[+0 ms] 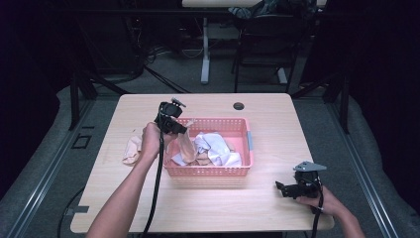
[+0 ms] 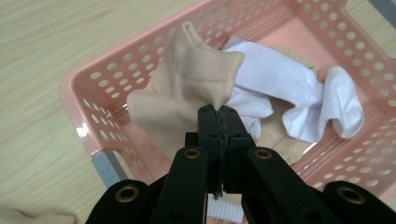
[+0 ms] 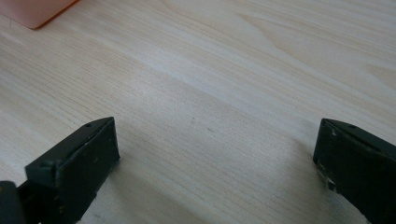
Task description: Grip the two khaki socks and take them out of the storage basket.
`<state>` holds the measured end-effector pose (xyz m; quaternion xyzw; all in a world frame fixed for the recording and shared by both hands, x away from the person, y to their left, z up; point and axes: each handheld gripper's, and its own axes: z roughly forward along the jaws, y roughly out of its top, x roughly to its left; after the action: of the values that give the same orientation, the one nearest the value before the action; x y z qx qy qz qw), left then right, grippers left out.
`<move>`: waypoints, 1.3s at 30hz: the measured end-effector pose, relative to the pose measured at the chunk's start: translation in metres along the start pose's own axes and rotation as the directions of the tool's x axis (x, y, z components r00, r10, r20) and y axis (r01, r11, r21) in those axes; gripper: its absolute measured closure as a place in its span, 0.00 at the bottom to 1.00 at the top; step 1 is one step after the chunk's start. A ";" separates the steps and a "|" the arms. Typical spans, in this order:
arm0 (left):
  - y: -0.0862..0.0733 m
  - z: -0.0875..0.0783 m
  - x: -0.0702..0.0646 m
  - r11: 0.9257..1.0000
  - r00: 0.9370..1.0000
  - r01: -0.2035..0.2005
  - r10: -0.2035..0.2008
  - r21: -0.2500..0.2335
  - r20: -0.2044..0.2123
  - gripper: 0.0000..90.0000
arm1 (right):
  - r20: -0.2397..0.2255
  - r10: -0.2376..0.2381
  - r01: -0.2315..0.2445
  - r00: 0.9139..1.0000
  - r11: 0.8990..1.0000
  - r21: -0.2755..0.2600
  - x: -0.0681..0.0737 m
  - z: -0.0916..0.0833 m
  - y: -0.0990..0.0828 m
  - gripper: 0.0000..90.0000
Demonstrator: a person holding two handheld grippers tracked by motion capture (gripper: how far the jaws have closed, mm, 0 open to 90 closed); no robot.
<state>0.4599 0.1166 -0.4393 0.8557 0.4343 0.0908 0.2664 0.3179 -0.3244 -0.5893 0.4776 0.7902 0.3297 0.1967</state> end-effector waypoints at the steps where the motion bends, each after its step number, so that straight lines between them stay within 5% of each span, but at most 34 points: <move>1: 0.000 -0.002 0.000 1.000 1.000 -0.002 0.002 -0.006 0.001 0.99 | 0.000 0.000 0.000 1.000 1.000 0.000 0.000 0.000 0.000 0.00; 25: 0.021 -0.071 0.001 0.994 0.999 -0.032 0.029 -0.100 -0.035 0.99 | 0.000 0.001 -0.001 1.000 1.000 -0.001 0.000 0.000 0.000 0.00; 39: 0.019 -0.107 0.017 0.988 0.997 -0.006 -0.005 -0.156 -0.074 0.99 | 0.002 -0.002 0.002 1.000 1.000 0.002 0.000 0.000 0.000 0.00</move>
<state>0.4417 0.1619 -0.3404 0.8283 0.4353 0.1562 0.3162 0.3179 -0.3246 -0.5892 0.4772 0.7909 0.3282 0.1974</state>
